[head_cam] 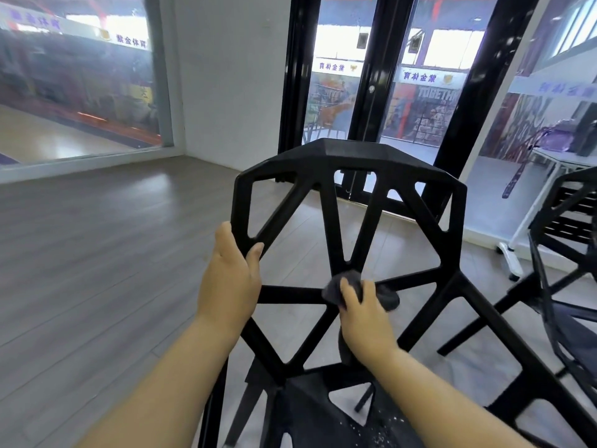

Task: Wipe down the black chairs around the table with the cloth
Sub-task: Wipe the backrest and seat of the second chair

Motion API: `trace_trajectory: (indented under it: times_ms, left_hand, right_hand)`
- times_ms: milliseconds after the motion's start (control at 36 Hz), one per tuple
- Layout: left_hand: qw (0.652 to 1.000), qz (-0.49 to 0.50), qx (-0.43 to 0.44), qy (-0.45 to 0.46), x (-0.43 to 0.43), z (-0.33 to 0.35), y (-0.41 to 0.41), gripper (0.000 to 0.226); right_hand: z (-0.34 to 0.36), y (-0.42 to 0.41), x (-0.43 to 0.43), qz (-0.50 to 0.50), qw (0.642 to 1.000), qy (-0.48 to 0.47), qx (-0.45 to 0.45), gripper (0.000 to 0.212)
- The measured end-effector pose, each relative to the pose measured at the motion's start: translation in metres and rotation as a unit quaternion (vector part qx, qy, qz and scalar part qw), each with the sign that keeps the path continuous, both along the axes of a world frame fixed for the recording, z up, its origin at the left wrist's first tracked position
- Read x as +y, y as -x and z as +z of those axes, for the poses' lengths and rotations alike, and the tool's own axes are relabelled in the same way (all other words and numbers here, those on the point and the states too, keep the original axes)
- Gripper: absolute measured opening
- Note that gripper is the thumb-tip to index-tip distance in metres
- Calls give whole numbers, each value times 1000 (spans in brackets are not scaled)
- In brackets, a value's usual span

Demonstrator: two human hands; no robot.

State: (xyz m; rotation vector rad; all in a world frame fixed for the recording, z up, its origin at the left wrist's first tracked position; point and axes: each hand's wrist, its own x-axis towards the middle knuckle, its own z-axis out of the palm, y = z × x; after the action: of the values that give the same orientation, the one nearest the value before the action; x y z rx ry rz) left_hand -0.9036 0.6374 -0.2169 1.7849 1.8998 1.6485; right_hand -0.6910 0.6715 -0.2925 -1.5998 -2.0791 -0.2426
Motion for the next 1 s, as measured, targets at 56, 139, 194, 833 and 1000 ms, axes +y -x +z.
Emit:
trace_trajectory:
  times_ms: [56, 139, 194, 833, 1000]
  left_hand:
    - [1000, -2, -4, -2, -1, 0, 0, 38]
    - [1000, -5, -9, -1, -3, -1, 2, 36]
    - [999, -17, -33, 3, -5, -3, 6, 34]
    - [999, -30, -22, -16, -16, -5, 19, 22]
    - [998, -35, 44, 24, -22, 6, 32, 22]
  right_hand:
    - [-8, -5, -3, -13, 999, 36, 18, 50]
    - [16, 4, 1, 24, 995, -53, 79, 39]
    - [56, 20, 8, 41, 982, -93, 158, 36]
    - [97, 92, 3, 221, 958, -179, 35, 39]
    - [157, 81, 42, 13, 973, -146, 180, 38]
